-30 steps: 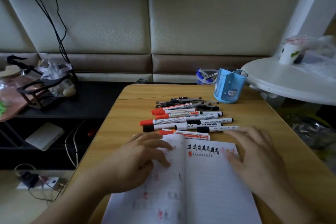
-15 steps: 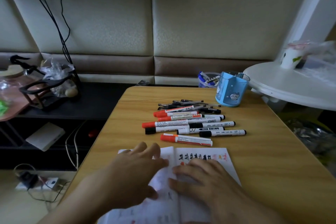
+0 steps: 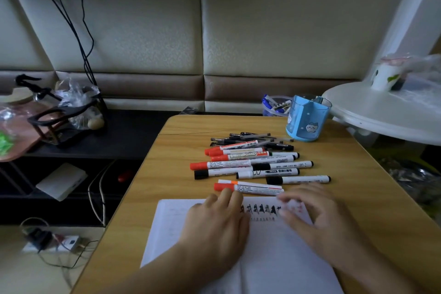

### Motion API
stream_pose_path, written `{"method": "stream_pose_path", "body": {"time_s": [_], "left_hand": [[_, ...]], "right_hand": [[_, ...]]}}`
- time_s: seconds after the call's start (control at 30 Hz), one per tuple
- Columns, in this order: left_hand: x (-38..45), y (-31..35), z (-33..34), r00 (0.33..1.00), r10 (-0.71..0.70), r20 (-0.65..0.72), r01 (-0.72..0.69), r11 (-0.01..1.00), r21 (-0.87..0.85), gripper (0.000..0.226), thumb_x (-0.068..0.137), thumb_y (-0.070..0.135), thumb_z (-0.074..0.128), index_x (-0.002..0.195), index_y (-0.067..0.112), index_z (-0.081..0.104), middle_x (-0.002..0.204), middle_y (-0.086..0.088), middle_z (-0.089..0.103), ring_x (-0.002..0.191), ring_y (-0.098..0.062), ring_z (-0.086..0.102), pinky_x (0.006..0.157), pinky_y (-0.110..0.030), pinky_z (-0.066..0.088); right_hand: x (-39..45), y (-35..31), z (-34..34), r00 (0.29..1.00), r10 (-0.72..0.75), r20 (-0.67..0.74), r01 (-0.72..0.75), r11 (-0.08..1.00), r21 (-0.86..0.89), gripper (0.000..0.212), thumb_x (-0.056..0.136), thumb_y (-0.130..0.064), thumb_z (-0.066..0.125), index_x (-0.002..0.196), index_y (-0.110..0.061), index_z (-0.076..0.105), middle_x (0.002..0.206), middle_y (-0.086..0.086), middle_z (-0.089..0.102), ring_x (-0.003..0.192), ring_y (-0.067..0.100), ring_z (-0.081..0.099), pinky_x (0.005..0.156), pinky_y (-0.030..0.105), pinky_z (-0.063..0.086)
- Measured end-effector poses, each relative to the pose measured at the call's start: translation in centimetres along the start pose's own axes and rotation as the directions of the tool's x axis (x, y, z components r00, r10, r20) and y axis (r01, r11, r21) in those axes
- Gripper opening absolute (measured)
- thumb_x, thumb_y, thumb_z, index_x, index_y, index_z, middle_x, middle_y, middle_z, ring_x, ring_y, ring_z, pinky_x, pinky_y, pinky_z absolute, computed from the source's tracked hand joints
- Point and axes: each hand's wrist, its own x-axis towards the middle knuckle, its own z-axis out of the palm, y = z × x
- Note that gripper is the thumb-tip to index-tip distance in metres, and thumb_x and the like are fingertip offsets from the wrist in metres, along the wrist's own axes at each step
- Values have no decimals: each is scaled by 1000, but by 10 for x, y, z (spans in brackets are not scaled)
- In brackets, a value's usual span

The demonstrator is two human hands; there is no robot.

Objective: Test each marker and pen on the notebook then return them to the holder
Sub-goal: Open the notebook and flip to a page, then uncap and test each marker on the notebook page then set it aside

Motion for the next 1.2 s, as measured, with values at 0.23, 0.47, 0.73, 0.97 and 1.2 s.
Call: {"method": "stream_pose_path", "body": {"time_s": [0.23, 0.47, 0.73, 0.97, 1.2], "left_hand": [[1, 4, -8, 994, -103, 23, 104, 993, -48, 25, 96, 56, 30, 102, 31, 32, 105, 11, 50, 98, -16, 53, 67, -32, 32], [-2, -6, -6, 971, -218, -99, 191, 954, -233, 39, 87, 60, 53, 114, 41, 33, 116, 22, 37, 83, -6, 55, 60, -26, 43], [0, -19, 4, 919, -144, -368, 77, 979, -190, 49, 90, 58, 44, 129, 30, 46, 131, 9, 48, 114, -15, 46, 91, -31, 43], [-1, -21, 6, 922, 12, -388, -89, 980, -180, 41, 102, 52, 30, 90, 26, 58, 82, 14, 62, 75, -11, 49, 73, -34, 34], [-2, -19, 12, 933, 50, -356, -165, 939, -301, 26, 97, 38, 44, 84, 19, 57, 78, 8, 59, 72, -14, 46, 71, -34, 33]], "right_hand": [[39, 6, 2, 983, 140, 122, -79, 910, -407, 22, 86, -54, 59, 103, -40, 63, 102, -25, 48, 106, 1, 35, 77, 24, 43], [39, 8, 9, 986, 113, 122, -52, 906, -420, 16, 89, -52, 54, 97, -39, 59, 100, -24, 48, 101, 2, 37, 65, 15, 34], [28, -14, -8, 967, 235, -98, -202, 942, 267, 3, 86, -23, 62, 89, -25, 64, 80, -11, 70, 82, -3, 64, 60, 12, 49], [15, -33, -2, 963, 270, 22, -200, 656, 728, 9, 83, -25, 68, 79, -17, 67, 65, 16, 63, 58, 19, 59, 51, 20, 48], [8, -34, 4, 936, 332, 119, -297, 561, 772, 7, 75, -22, 68, 73, -15, 68, 59, 19, 62, 53, 24, 58, 50, 23, 48]]}}
